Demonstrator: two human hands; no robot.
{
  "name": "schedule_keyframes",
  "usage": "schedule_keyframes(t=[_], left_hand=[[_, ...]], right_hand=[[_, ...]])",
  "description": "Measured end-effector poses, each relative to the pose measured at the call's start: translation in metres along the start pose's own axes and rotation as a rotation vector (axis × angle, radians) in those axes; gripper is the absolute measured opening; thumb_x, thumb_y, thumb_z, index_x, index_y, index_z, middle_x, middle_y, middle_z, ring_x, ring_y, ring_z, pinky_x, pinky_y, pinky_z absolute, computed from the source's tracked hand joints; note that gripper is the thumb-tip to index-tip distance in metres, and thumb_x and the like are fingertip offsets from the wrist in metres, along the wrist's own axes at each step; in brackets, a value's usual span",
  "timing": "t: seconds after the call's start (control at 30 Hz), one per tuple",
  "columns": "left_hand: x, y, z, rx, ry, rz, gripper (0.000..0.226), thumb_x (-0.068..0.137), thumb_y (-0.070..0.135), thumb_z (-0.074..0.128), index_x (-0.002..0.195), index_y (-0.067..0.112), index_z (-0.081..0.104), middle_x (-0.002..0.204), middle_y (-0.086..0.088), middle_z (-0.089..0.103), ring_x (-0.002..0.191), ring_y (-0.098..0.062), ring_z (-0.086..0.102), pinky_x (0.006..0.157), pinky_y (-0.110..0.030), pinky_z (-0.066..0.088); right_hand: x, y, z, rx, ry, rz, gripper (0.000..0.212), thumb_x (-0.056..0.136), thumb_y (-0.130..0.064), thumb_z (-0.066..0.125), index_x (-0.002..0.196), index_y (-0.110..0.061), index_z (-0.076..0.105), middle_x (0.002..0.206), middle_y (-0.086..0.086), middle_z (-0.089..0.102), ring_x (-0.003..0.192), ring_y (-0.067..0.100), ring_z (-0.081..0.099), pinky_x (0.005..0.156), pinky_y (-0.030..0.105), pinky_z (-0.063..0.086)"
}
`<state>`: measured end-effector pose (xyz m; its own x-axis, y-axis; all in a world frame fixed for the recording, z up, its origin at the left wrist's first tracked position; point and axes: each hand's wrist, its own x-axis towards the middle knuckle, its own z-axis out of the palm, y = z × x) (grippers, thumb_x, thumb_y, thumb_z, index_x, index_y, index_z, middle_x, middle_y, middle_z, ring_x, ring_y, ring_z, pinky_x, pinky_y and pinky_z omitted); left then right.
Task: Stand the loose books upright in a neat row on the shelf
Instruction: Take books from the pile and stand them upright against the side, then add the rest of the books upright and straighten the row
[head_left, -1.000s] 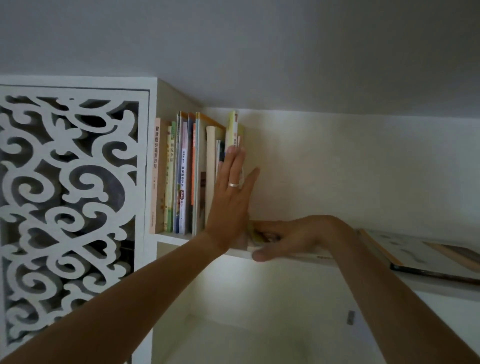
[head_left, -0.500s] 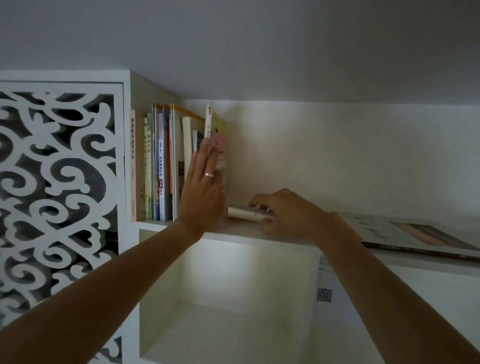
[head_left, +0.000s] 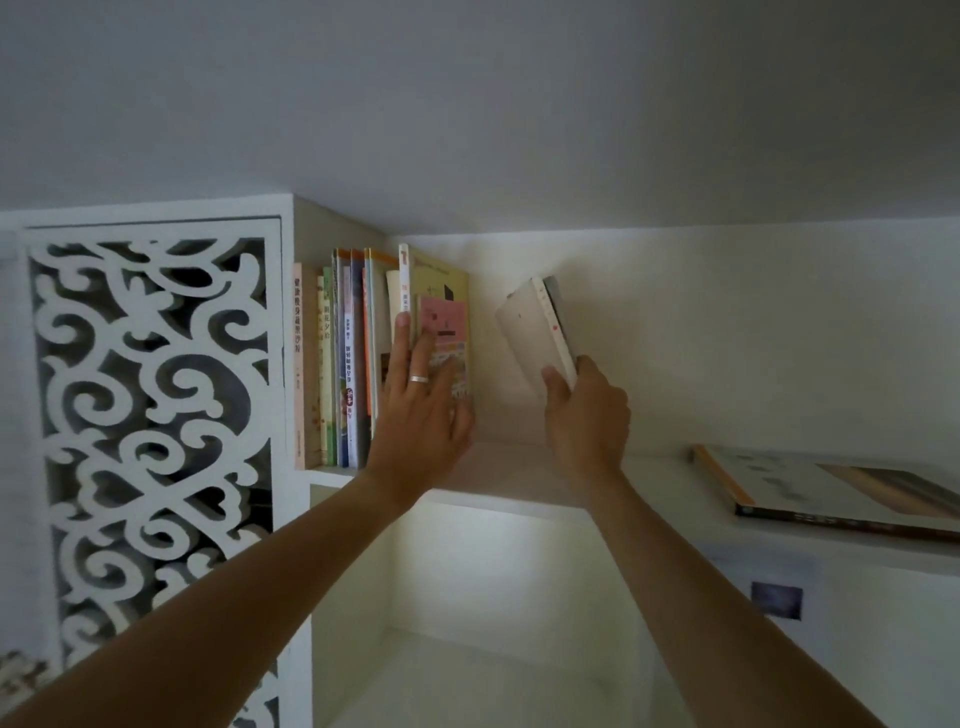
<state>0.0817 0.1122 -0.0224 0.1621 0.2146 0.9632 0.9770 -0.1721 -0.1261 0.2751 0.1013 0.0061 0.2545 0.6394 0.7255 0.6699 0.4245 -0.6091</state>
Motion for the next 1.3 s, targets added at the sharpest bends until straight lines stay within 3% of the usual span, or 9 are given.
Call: schedule_keyframes(t=[0.1,0.23,0.4,0.57,0.73,0.9,1.1,1.2,1.3], left_hand=[[-0.001,0.0,0.01,0.052,-0.021,0.073,0.047,0.111,0.03,0.039,0.145,0.0,0.054,0.165,-0.023,0.026,0.158,-0.042,0.0,0.129,-0.056,0.004],[0.0,0.002,-0.005,-0.277,0.062,-0.093,0.056,0.11,0.022,0.039,0.16,0.001,0.024,0.172,-0.012,0.012,0.16,-0.028,-0.003,0.131,-0.048,0.006],[-0.001,0.001,-0.003,-0.301,0.072,-0.033,0.063,0.107,0.026,0.033,0.161,-0.002,0.015,0.171,-0.018,0.003,0.16,-0.034,0.0,0.13,-0.052,0.007],[-0.004,-0.007,0.005,-0.15,0.058,0.066,0.067,0.106,0.036,0.042,0.16,0.002,0.022,0.17,-0.021,0.007,0.158,-0.041,0.0,0.126,-0.06,0.015],[-0.003,-0.005,0.011,-0.083,0.058,0.033,0.062,0.107,0.038,0.045,0.159,0.008,0.032,0.17,-0.019,0.014,0.157,-0.044,-0.001,0.124,-0.063,0.018],[-0.003,-0.01,0.014,-0.017,0.052,0.065,0.066,0.108,0.044,0.043,0.158,0.002,0.032,0.168,-0.024,0.014,0.156,-0.049,0.002,0.122,-0.066,0.019],[-0.009,-0.006,0.005,0.325,-0.091,0.133,0.068,0.109,0.048,0.021,0.162,0.006,0.015,0.171,-0.02,0.001,0.158,-0.039,-0.002,0.128,-0.057,0.007],[-0.007,0.001,0.005,0.44,-0.18,0.277,0.06,0.109,0.034,0.026,0.158,0.001,0.014,0.17,-0.024,0.001,0.159,-0.036,-0.001,0.128,-0.05,-0.003],[-0.004,0.01,0.004,0.529,-0.325,0.331,0.058,0.108,0.034,0.03,0.152,-0.004,0.037,0.161,-0.03,0.031,0.155,-0.043,0.019,0.129,-0.053,0.008]], right_hand=[[-0.01,-0.023,0.024,0.218,-0.133,-0.03,0.038,0.101,-0.046,0.056,0.113,-0.01,0.064,0.104,0.015,0.072,0.097,0.037,0.066,0.069,0.032,0.039],[-0.018,-0.041,0.048,0.399,-0.319,-0.062,0.045,0.097,-0.05,0.061,0.127,-0.018,0.063,0.115,0.003,0.072,0.1,0.023,0.068,0.083,0.03,0.052],[-0.008,-0.052,0.053,0.73,-0.577,-0.007,0.046,0.105,-0.057,0.036,0.141,-0.032,0.053,0.13,-0.011,0.064,0.115,0.005,0.063,0.088,0.022,0.049],[0.001,-0.031,0.058,0.573,-0.692,-0.069,0.05,0.106,-0.057,0.033,0.153,-0.042,0.035,0.152,-0.011,0.048,0.135,0.009,0.05,0.11,0.034,0.041],[0.001,-0.013,0.059,0.391,-0.819,0.01,0.065,0.086,-0.089,0.029,0.147,-0.068,0.022,0.162,-0.012,0.037,0.145,0.019,0.042,0.116,0.052,0.04],[-0.013,-0.02,0.057,0.348,-0.802,-0.05,0.058,0.102,-0.068,0.031,0.156,-0.056,0.016,0.16,-0.004,0.042,0.145,0.024,0.044,0.118,0.046,0.036],[-0.021,-0.024,0.052,0.131,-0.826,-0.096,0.056,0.107,-0.059,0.018,0.16,-0.05,0.002,0.162,0.009,0.037,0.142,0.034,0.045,0.116,0.045,0.034],[-0.022,-0.023,0.047,0.028,-0.771,-0.154,0.047,0.11,-0.041,0.025,0.155,-0.031,0.038,0.148,0.012,0.055,0.118,0.029,0.06,0.099,0.036,0.046],[-0.02,-0.016,0.036,-0.15,-0.725,-0.216,0.037,0.108,-0.03,0.033,0.107,-0.011,0.065,0.112,0.015,0.07,0.077,0.017,0.057,0.064,0.025,0.04]])
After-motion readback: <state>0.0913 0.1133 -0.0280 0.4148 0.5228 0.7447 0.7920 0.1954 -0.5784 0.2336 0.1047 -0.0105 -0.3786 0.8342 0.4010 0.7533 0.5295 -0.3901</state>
